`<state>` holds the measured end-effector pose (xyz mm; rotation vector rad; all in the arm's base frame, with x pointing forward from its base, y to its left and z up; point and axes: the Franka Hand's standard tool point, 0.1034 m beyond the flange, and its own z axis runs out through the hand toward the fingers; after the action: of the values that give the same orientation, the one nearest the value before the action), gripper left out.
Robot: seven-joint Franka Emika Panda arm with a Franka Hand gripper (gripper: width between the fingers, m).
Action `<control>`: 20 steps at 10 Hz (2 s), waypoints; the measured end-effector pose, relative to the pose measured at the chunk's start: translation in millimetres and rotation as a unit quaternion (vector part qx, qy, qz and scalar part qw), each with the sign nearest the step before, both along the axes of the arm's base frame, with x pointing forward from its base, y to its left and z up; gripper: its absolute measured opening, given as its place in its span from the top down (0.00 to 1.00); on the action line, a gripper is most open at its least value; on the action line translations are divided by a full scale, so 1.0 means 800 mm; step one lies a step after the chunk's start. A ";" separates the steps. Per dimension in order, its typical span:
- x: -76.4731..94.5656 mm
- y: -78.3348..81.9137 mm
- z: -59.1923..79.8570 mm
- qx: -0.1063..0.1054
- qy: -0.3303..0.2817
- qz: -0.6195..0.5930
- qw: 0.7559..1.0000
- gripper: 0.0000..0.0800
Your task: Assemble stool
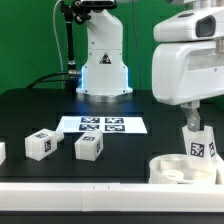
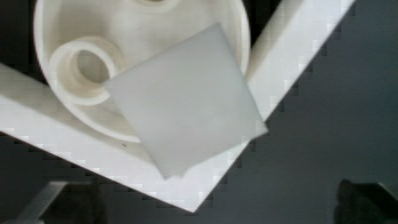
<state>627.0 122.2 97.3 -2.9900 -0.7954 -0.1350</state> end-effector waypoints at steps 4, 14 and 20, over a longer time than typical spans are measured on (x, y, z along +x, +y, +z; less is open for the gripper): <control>-0.010 -0.006 -0.017 -0.005 0.005 0.003 1.000 0.19; -0.011 -0.010 -0.022 -0.004 0.007 -0.019 1.000 0.57; -0.013 -0.009 -0.023 0.033 0.030 -0.327 0.944 0.57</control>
Offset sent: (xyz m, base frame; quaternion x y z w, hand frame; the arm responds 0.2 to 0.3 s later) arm -0.0089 -0.0097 -0.0122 0.0064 0.0180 -0.0103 0.9998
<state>616.3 115.2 78.7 -3.0390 0.2316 -0.0856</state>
